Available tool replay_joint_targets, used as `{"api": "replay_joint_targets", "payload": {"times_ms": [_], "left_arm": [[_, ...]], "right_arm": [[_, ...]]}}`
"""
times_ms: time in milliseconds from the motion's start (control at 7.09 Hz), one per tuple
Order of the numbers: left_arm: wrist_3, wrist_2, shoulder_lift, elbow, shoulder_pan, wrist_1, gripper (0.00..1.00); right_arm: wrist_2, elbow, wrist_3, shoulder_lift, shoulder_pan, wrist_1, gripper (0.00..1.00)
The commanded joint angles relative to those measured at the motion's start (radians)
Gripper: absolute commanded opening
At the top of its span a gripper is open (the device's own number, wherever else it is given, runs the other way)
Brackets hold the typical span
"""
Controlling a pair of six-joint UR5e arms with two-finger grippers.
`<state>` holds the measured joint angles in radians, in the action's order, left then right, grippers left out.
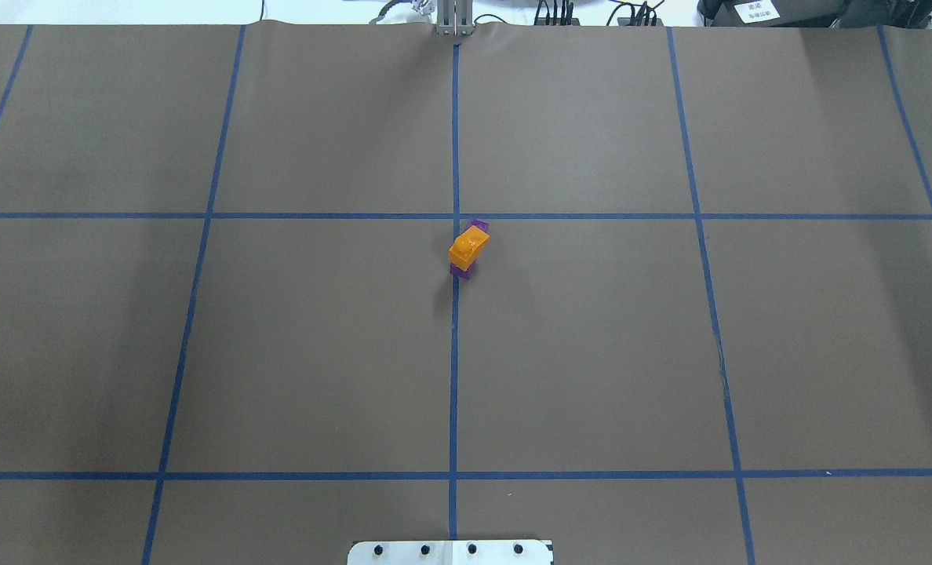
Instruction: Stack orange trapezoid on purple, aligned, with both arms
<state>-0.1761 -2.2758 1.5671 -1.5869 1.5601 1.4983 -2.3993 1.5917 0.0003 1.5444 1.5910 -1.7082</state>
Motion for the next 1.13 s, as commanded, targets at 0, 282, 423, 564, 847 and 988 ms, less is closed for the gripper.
{"api": "replay_joint_targets", "payload": {"times_ms": [0,282,423,564,847,988], "left_arm": [[0.09,-0.004,0.013,-0.001,0.0,0.0,1.0],[0.179,-0.007,0.018,-0.018,0.0,0.005,1.0],[0.179,-0.049,0.018,-0.018,-0.002,0.005,1.0],[0.178,-0.101,0.018,-0.016,0.0,0.007,1.0],[0.168,-0.1,0.018,-0.016,-0.002,0.026,1.0],[0.168,-0.099,0.018,-0.01,-0.002,0.04,1.0]], "right_arm": [[-0.001,0.004,0.003,-0.001,0.0,0.002,1.0],[-0.001,0.005,0.007,-0.003,0.001,0.002,1.0],[-0.001,0.008,0.009,-0.003,0.0,0.002,1.0],[0.0,0.008,0.01,-0.006,0.0,0.002,1.0],[0.0,0.007,0.012,-0.007,0.0,0.001,1.0],[0.0,0.007,0.012,-0.006,0.0,0.001,1.0]]}}
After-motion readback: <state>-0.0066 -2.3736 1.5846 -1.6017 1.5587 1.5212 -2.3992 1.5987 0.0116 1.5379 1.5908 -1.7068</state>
